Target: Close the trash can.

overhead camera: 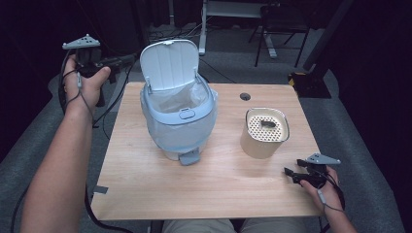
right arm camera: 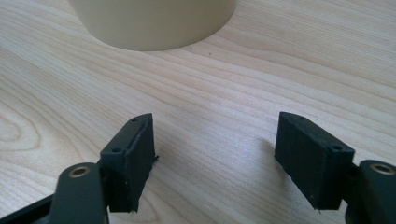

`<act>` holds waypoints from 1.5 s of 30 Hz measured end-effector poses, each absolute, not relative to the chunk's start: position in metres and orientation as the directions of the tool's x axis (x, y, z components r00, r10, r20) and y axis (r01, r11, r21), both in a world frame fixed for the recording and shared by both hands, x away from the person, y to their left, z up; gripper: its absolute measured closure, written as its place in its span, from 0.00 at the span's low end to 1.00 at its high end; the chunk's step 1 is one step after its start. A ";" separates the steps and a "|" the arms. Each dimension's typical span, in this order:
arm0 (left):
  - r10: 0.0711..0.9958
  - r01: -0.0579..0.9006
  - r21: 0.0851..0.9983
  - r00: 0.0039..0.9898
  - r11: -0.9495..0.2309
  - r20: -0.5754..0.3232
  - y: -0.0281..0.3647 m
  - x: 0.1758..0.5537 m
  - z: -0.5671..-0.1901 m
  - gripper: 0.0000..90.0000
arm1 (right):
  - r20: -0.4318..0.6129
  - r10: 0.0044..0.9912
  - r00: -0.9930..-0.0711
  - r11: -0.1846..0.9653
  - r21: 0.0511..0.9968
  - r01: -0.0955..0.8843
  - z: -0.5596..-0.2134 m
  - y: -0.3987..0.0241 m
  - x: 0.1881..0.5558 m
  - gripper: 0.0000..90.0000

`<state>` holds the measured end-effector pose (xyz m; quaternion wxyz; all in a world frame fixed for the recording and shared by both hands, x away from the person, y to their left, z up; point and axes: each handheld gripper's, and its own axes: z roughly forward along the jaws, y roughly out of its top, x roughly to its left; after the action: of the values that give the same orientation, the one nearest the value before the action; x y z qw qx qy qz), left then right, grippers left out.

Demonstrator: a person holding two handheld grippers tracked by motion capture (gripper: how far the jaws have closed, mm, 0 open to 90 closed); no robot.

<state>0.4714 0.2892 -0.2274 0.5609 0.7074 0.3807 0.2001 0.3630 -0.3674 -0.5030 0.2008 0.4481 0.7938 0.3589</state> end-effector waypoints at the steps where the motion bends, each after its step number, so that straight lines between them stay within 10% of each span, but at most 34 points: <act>1: 0.760 0.315 0.946 0.632 -0.076 -0.149 0.287 0.475 -0.227 1.00 | 0.002 0.855 -0.518 0.342 0.750 0.567 -0.503 -0.367 0.363 0.32; 29: 0.656 0.333 0.943 0.709 0.013 -0.259 0.276 0.504 -0.227 0.95 | 0.002 0.853 -0.522 0.344 0.750 0.565 -0.503 -0.367 0.363 0.32; 45: 0.503 0.263 0.943 0.855 -0.205 -0.129 0.214 0.451 -0.230 0.79 | 0.002 0.852 -0.524 0.346 0.749 0.565 -0.503 -0.367 0.363 0.32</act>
<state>0.4505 0.2136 -0.2302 0.5794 0.7691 0.2490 0.1038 0.3632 -0.3674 -0.5030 0.1997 0.4450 0.7957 0.3591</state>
